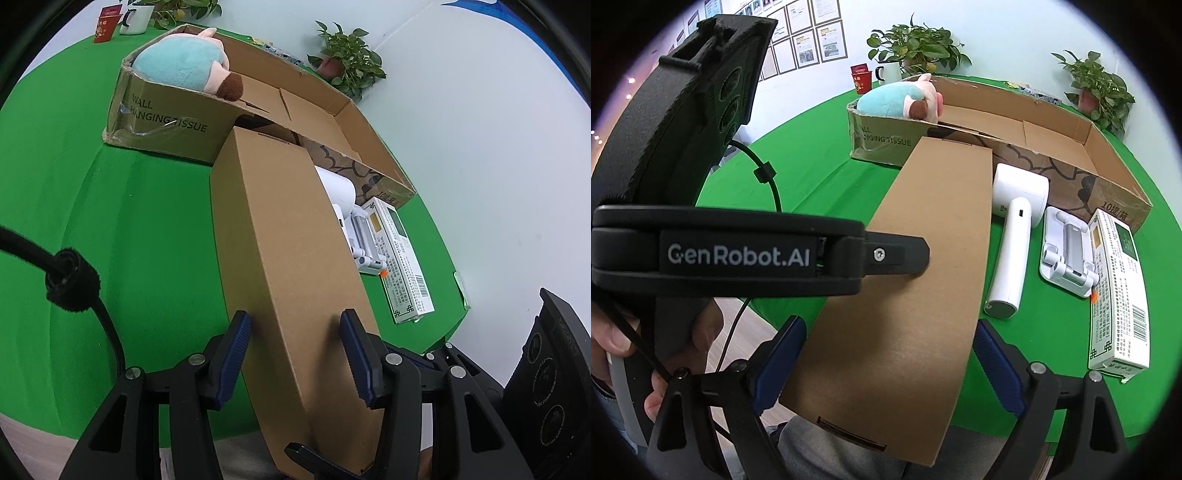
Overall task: Organize objects
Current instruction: 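Grasp the long brown box with the left tool while the right tool grasps it, then lift the long brown box with both tools and roll it onto its side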
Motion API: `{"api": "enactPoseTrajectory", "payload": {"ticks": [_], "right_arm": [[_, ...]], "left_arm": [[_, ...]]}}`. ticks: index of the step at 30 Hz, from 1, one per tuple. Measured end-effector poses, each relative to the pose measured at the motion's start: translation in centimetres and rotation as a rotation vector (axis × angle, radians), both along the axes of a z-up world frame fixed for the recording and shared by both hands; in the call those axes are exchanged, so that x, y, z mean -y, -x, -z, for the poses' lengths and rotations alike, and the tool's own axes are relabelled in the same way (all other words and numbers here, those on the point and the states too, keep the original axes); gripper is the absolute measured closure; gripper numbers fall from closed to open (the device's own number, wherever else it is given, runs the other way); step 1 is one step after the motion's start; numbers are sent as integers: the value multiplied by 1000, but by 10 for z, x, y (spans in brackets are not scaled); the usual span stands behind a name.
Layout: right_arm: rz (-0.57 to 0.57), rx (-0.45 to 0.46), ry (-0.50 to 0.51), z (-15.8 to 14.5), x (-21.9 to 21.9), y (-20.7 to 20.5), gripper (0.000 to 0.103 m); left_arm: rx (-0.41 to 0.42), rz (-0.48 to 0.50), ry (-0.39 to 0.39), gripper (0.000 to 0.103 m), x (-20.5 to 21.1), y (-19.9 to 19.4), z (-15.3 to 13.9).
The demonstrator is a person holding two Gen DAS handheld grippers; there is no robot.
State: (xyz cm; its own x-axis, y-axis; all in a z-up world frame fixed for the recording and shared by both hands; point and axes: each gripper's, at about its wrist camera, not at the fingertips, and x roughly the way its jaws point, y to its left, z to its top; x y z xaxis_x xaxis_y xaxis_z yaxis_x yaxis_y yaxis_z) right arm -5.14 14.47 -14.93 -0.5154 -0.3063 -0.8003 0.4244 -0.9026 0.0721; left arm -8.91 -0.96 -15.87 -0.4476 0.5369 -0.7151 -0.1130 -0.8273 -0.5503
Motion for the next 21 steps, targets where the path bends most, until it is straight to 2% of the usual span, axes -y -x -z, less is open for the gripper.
{"api": "enactPoseTrajectory", "payload": {"ticks": [5,14,21], "right_arm": [[1,23,4,-1,-1,3,13],[24,118,115,-6,-19,15,16],[-3,59,38,-4,-3,8,17]], "left_arm": [[10,-5,-10,57,2,-1,0],[1,6,-28,58,3,0,0],[10,-29,-23,58,16,-3,4]]}}
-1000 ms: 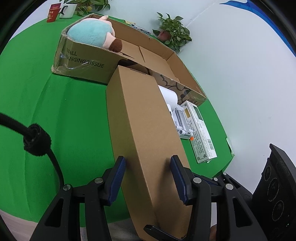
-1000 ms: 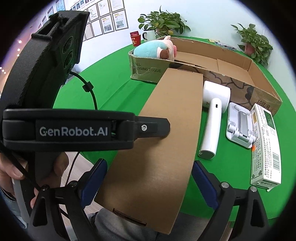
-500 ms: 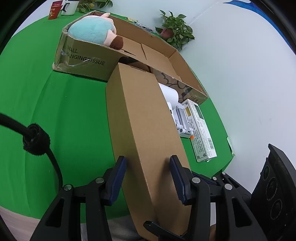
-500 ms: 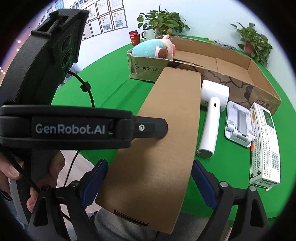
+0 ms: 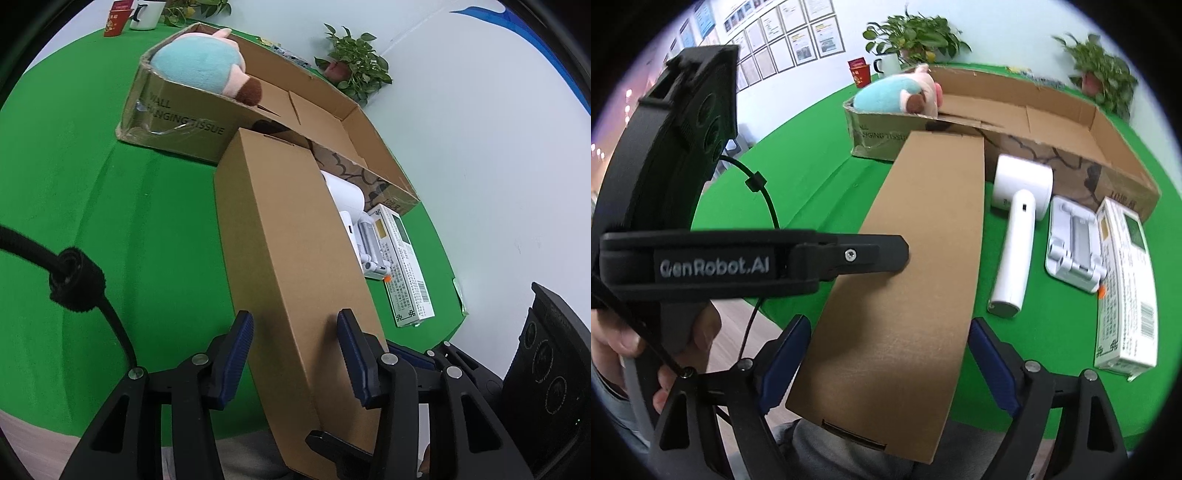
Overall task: Organize objects
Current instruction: 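Lift the long brown box with both tools and roll it onto its side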
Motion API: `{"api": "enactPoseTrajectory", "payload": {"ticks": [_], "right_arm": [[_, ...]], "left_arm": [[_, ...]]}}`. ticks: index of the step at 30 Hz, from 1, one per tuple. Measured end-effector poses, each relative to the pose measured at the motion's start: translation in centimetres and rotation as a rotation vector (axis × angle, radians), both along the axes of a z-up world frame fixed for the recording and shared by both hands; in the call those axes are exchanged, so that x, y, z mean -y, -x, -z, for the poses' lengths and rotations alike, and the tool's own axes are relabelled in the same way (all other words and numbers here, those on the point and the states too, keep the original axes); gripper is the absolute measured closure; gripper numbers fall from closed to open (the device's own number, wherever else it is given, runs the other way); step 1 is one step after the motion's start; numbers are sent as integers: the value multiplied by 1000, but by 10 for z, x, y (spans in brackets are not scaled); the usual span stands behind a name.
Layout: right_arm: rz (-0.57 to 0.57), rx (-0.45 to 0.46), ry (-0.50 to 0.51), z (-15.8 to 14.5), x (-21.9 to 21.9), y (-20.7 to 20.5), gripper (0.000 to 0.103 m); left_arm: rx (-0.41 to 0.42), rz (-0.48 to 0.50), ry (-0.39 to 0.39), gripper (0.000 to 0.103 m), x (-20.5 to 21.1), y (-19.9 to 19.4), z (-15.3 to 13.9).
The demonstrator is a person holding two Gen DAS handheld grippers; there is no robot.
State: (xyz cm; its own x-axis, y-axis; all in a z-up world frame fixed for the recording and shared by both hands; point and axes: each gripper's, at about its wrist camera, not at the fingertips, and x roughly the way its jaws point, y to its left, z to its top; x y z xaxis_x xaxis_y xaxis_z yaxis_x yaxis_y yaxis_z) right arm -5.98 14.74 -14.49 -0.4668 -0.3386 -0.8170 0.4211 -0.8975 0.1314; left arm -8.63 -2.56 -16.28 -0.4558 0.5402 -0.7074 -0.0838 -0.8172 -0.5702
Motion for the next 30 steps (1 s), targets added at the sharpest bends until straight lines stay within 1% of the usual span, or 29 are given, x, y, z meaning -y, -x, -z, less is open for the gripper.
{"api": "enactPoseTrajectory", "payload": {"ticks": [3,7,10,13,17,20,25,27,30], "right_arm": [[10,-21,-36,2,5,0,16],[10,-69,-126,6,17,-6,15],[11,-81,-122,7,16,-8,15],[12,-68,-82,6,8,-7,17],[40,11,56,1,-11,4,19],[52,52,121,0,-21,8,19],[44,117,216,1,-25,10,19],[37,144,257,2,-26,11,19],[31,193,332,6,-29,13,19]], "left_arm": [[1,-4,-6,58,5,0,1],[6,4,-26,58,6,-1,2],[11,10,-34,58,4,-2,3],[8,9,-27,58,2,-2,2],[-8,5,-46,58,4,-5,-3],[-16,1,-62,57,9,-7,-6],[-11,-32,-81,49,22,-10,-6],[-7,-52,-80,42,28,-10,-7],[5,-71,-96,40,33,-10,-8]]}}
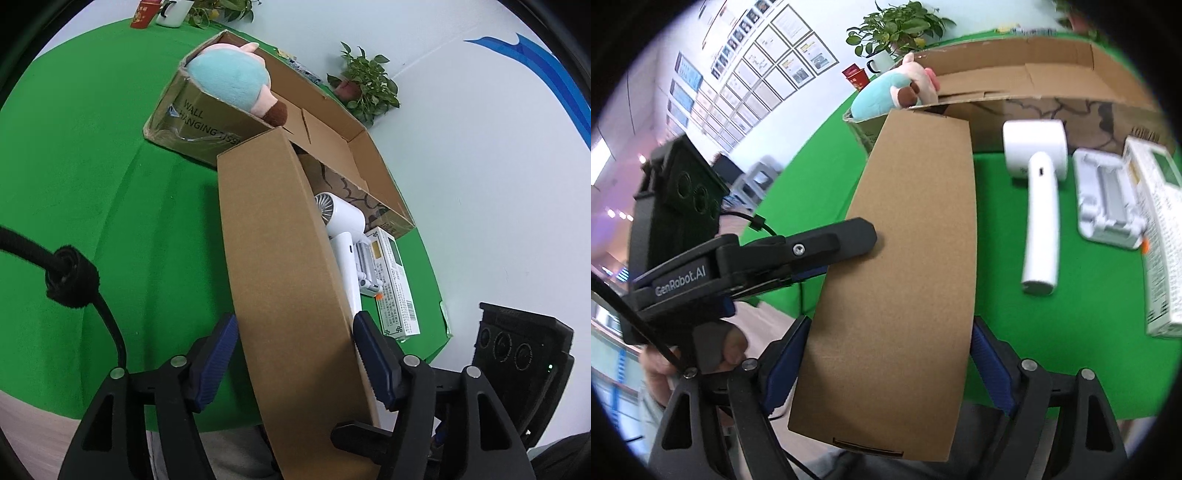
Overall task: Organize objects
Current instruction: 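Lift the long brown box with both tools and roll it onto its side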
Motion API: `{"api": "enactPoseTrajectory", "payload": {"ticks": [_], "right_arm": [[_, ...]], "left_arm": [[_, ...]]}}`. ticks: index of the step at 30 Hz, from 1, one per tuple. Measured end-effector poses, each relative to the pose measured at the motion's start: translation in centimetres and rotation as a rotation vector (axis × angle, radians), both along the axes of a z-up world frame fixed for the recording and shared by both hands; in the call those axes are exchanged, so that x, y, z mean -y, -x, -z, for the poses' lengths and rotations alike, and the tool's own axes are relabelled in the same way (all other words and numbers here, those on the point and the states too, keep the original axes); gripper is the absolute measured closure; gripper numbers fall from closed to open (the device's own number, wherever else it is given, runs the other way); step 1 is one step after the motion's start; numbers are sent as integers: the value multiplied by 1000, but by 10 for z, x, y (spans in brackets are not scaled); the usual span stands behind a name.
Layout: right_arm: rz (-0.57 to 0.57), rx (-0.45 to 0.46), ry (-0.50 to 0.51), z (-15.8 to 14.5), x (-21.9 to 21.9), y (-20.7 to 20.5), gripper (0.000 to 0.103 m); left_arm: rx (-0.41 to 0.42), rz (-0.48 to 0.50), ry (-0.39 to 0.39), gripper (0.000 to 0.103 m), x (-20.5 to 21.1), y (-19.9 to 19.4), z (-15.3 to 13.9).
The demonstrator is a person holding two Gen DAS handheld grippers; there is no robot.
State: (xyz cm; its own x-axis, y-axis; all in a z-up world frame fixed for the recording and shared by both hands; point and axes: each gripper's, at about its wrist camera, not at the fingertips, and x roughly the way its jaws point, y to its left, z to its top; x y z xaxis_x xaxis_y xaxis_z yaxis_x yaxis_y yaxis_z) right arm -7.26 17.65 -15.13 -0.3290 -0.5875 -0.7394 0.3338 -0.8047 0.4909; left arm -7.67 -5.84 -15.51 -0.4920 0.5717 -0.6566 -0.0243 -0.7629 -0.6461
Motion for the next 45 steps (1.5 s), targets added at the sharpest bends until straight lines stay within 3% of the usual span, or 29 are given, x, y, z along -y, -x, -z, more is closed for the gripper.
{"api": "enactPoseTrajectory", "payload": {"ticks": [6,10,19,37,45], "right_arm": [[-66,141,181,14,0,5,20],[-96,180,224,20,3,3,20],[-125,283,320,38,3,8,20],[-135,264,283,36,16,9,14],[-162,231,203,36,33,9,1]], "left_arm": [[36,-2,28,40,-2,3,0],[41,-15,40,41,-2,6,-1],[10,-9,146,47,-17,9,-16],[39,-85,209,48,-11,11,-21],[32,-119,238,47,-7,5,-21]]}}
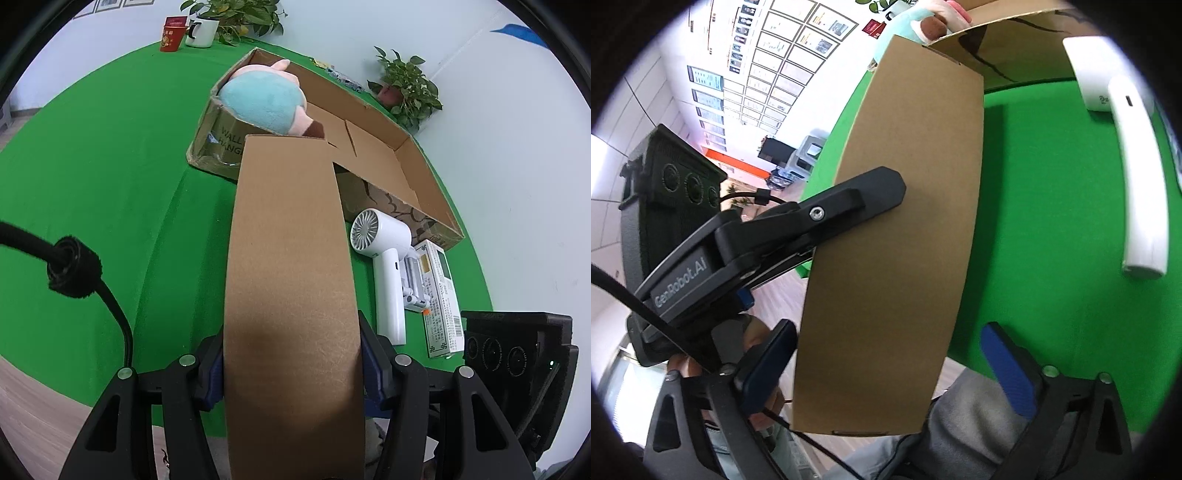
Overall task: Organize objects
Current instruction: 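Lift the long brown box with both tools and roll it onto its side, then turn the long brown box over with both tools so its open side faces up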
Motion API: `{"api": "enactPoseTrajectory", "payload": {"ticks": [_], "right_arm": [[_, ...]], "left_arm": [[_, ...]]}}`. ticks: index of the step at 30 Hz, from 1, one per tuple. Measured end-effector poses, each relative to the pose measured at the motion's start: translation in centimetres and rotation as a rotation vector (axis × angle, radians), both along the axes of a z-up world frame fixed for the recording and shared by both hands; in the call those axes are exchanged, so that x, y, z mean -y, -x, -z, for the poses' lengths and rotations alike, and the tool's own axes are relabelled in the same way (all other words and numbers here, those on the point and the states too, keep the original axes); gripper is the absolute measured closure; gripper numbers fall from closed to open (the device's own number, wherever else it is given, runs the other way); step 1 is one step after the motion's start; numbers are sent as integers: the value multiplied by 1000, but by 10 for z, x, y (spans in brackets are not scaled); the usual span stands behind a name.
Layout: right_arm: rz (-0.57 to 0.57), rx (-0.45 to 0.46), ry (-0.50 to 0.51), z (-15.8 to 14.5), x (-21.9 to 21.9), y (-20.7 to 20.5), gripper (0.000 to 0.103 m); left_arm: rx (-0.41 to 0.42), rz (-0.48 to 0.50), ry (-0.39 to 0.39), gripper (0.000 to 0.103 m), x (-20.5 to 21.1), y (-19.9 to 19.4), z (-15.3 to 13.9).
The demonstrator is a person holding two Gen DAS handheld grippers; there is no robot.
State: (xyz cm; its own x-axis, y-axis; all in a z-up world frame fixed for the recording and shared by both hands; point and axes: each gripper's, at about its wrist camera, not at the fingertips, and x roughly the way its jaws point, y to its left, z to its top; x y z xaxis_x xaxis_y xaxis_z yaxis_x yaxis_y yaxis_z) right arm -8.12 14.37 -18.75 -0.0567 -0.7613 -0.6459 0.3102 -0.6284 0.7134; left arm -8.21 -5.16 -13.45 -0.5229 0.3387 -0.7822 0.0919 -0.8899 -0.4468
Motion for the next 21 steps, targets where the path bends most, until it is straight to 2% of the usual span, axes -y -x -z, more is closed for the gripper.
{"api": "enactPoseTrajectory", "payload": {"ticks": [4,11,14,21], "right_arm": [[15,-4,-3,0,-5,-2,1],[57,-122,-109,-10,-16,-11,1],[70,-177,-158,-16,-19,-18,1],[79,-275,-236,-31,-19,-36,1]], "left_arm": [[6,8,9,48,-11,4,2],[20,65,-13,54,-30,7,7],[22,70,13,54,-39,9,8],[37,108,-65,54,-55,13,6]]}}
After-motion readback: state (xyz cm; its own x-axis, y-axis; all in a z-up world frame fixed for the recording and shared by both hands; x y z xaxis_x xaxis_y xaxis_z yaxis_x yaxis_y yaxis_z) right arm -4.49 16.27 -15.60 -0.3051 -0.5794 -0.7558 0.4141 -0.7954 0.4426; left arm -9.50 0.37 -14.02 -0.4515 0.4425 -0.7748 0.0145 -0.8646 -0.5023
